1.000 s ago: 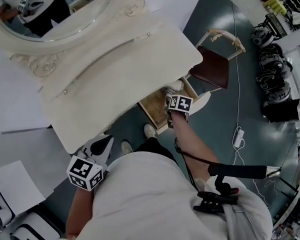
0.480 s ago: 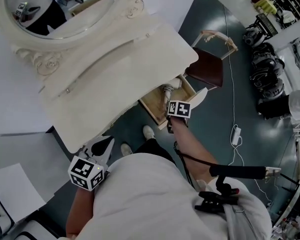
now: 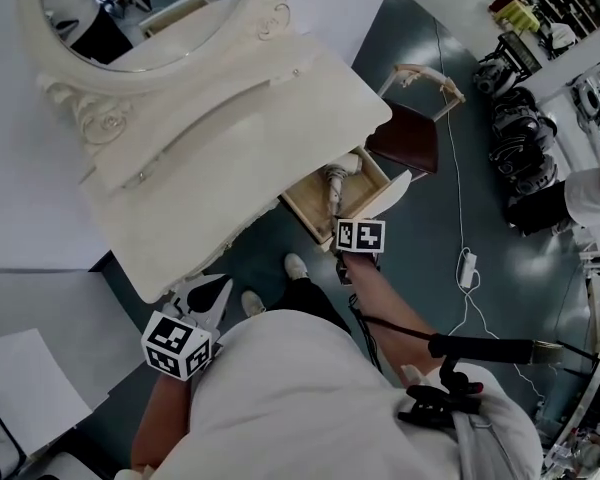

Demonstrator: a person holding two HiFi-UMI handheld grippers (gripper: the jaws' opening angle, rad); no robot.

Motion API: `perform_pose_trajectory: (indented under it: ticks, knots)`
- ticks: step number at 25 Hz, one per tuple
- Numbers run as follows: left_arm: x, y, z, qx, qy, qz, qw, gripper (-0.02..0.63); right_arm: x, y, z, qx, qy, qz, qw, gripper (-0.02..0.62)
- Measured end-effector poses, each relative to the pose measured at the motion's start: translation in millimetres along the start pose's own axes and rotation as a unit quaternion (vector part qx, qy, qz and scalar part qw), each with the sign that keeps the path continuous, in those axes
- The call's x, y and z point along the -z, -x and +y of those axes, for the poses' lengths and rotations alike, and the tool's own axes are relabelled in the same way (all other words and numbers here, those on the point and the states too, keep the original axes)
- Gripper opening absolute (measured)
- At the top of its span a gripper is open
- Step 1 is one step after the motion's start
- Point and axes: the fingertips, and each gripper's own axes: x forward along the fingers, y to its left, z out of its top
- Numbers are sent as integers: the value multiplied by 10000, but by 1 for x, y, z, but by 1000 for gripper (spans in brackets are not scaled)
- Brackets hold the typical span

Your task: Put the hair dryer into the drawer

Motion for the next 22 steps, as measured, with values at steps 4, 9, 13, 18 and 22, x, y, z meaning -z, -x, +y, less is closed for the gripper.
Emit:
perform_pose_trajectory:
  ticks: [4,9,13,18,22]
  knots:
    - [14,7,0,90,37,21,10000,2,20,17,18,-130,70,25,9999,2]
    - [27,10,-7,284,3,99,9995,2,40,39,43,-293,353,55,9989,2]
    - [32,14,-8,364,-61,87,9993,2,50,52,62,-419,577,1,9975,2]
    - [36,20,-9,391,-102,68,9992,2,60,64,83,-612,770,-54,9951,2]
    - [39,25,-8,380,-126,72,9992,2,68,70,98,-725,936,-60,9930,2]
